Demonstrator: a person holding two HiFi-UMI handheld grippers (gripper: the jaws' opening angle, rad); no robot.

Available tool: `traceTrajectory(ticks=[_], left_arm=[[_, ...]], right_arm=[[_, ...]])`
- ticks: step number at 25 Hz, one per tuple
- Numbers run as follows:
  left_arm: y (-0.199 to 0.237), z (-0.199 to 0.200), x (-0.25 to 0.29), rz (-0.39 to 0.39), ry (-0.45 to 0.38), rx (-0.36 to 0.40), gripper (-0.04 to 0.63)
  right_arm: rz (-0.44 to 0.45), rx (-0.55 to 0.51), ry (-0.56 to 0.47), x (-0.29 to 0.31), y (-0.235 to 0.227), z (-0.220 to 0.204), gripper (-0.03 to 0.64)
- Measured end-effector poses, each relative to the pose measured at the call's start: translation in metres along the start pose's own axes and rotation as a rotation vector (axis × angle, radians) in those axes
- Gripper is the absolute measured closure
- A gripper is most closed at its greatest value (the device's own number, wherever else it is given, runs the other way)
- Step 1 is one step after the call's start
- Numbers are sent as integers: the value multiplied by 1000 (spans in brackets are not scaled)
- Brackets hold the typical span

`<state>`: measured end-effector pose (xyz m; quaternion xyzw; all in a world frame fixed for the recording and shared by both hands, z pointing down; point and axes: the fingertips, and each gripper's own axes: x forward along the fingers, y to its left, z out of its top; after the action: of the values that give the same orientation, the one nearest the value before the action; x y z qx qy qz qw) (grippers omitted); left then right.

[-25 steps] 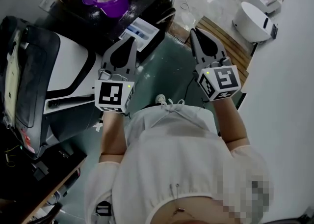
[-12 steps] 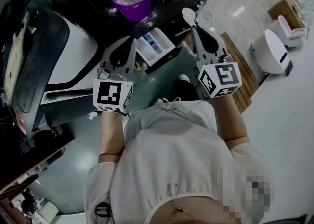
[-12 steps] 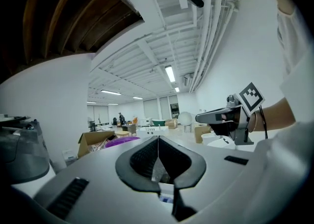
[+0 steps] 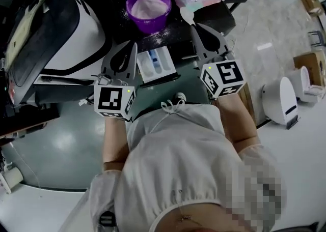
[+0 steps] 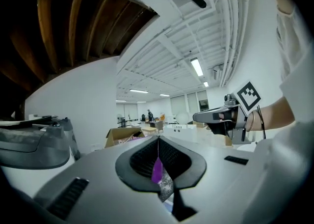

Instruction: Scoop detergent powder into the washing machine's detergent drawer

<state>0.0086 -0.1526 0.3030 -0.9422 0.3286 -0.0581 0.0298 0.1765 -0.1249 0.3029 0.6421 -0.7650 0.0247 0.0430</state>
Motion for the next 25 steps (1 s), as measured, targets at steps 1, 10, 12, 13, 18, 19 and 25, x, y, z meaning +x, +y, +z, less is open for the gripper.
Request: traceTrajectory(ticks=[1,10,12,13,18,19,25], left_arm=[[1,0,2,24,4,0,574],[17,-3,5,214,35,-10,574],[19,-4,6,247,42,-11,574],[21,-5,7,261,46,-12,574],[26,-9,15,308,53,-30,574],[26,-10,17,313,54,-33,574],[28,-10,24,327,58,-28,574]], right_arm=[[26,-2,1,7,-3,1,606],[243,-86,61,74,-11,4,606],[292,-108,111,91,-11,-1,606],[315,-118,139,99,-11,-4,606],[401,-178,281,135,-12,-20,605],[415,-194,308,141,-13,-24,605],[491,-325,463,167,-6,-49,604]])
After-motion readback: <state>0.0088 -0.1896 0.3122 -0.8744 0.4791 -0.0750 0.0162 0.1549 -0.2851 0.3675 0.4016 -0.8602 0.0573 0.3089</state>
